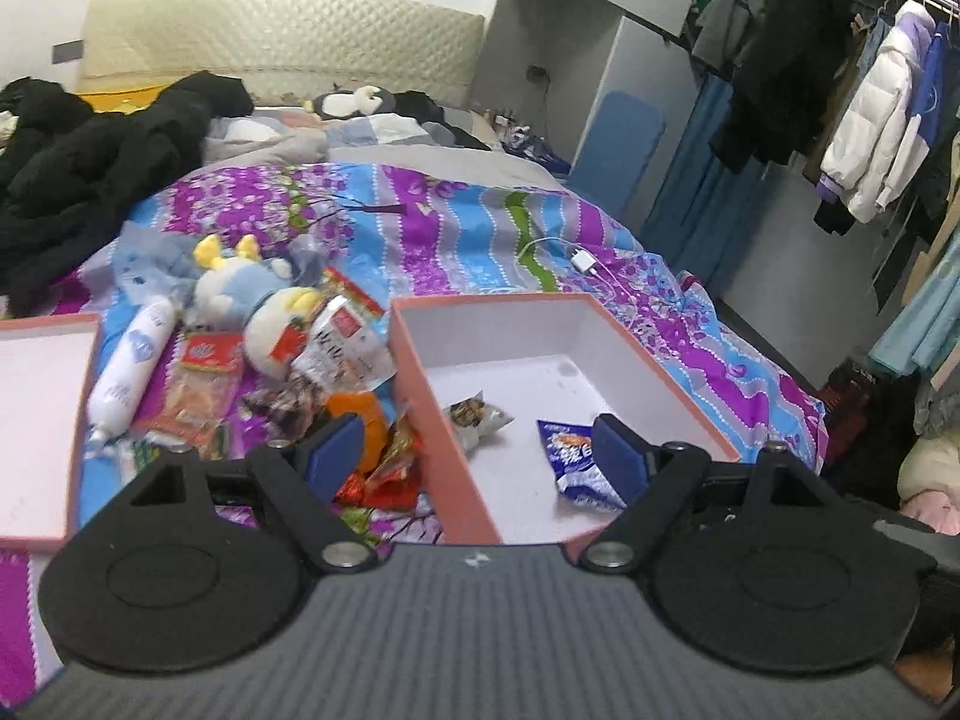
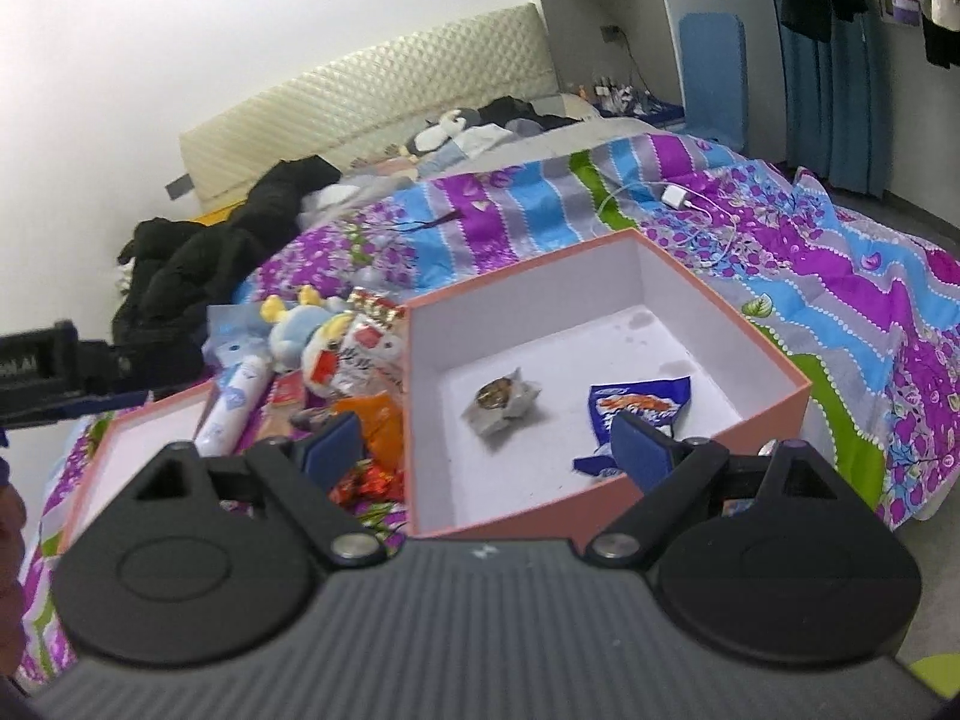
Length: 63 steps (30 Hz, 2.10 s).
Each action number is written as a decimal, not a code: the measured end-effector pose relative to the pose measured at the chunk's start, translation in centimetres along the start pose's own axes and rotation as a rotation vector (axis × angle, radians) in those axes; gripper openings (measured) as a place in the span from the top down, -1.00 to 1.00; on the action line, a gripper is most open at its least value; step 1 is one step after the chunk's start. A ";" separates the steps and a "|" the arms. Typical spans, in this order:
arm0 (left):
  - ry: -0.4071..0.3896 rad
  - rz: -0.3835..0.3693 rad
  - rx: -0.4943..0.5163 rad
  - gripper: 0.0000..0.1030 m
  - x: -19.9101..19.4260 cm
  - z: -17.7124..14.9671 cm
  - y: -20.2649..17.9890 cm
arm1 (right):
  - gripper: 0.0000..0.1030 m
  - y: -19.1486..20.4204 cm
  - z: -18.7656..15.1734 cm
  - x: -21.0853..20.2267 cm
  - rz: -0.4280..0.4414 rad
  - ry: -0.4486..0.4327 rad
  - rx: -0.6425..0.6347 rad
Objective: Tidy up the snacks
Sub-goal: 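Withdraw both tools back toward the snack pile, then grasp green-labelled packet with left gripper while right grasps red-brown wrapper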
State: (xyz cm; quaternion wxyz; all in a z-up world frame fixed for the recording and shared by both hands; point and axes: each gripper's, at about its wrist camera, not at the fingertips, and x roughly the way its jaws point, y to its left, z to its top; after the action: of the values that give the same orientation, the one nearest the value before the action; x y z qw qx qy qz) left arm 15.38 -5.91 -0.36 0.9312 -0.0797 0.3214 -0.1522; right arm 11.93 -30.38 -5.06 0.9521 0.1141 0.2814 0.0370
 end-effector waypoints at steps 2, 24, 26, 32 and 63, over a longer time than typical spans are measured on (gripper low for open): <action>-0.004 0.016 -0.015 -0.67 -1.6 -1.1 0.4 | -0.77 0.6 -0.6 -0.9 0.012 -0.004 -0.009; 0.013 0.141 -0.104 -0.67 -10.4 -10.8 3.9 | -0.77 5.5 -8.4 -5.0 0.146 0.076 -0.127; 0.023 0.159 -0.111 -0.67 -10.3 -11.1 4.5 | -0.77 5.8 -8.8 -4.6 0.144 0.087 -0.134; 0.062 0.192 -0.159 -0.67 -9.0 -11.9 7.3 | -0.77 6.3 -8.9 -2.6 0.142 0.113 -0.161; 0.194 0.325 -0.315 -0.67 6.3 -8.9 23.7 | -0.77 14.2 -7.4 13.4 0.186 0.202 -0.335</action>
State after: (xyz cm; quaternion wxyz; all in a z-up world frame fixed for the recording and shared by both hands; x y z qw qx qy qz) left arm 20.06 13.79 -16.73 0.8844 -0.1563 0.4375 0.0448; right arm 19.07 -13.32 -14.83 0.9172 -0.0245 0.3534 0.1822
